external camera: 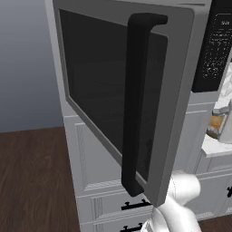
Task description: Open the microwave, place the bowl with waffle inside the microwave, then close the microwave door and turn it on.
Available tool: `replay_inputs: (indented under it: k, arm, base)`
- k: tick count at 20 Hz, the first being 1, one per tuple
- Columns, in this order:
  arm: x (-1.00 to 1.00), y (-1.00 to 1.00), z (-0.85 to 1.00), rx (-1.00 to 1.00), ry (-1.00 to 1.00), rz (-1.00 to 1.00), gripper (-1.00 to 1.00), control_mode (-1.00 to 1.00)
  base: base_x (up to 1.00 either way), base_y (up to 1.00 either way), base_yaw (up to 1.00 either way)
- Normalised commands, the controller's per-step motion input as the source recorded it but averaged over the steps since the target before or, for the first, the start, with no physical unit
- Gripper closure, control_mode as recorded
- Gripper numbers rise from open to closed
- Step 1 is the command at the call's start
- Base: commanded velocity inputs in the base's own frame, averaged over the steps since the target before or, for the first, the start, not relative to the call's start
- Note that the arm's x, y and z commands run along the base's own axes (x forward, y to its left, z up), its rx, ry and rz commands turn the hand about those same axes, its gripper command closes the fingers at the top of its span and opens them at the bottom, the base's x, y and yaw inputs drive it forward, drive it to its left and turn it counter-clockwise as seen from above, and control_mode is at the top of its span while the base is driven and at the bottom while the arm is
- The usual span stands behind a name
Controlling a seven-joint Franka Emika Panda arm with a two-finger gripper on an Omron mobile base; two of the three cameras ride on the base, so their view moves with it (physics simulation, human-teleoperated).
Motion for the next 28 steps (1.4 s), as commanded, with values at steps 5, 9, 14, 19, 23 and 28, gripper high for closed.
replay_inputs:
  k: [5,9,14,19,23,28]
  arm:
    - [0.00,-1.00,-0.07,-0.13,0.08,-0.44,-1.00,-1.00]
    - [0.00,-1.00,-0.28,-0.18,0.05,-0.45,-1.00,-1.00]
    - [0.14,-1.00,-0.47,-0.09,0.26,-0.49,-1.00,-1.00]
    - [0.56,-1.00,-0.50,0.09,0.42,-0.29,-1.00,-1.00]
    - [0.36,-0.36,-0.08,0.06,0.33,-0.09,-1.00,-1.00]
    - [0.27,-0.39,-0.54,0.04,0.20,-0.03,-1.00,-1.00]
  base:
    - [0.00,0.00,0.00]
    - [0.00,0.00,0.00]
    - [0.00,0.00,0.00]
    - [0.00,0.00,0.00]
    - [0.00,0.00,0.00]
    - [0.00,0.00,0.00]
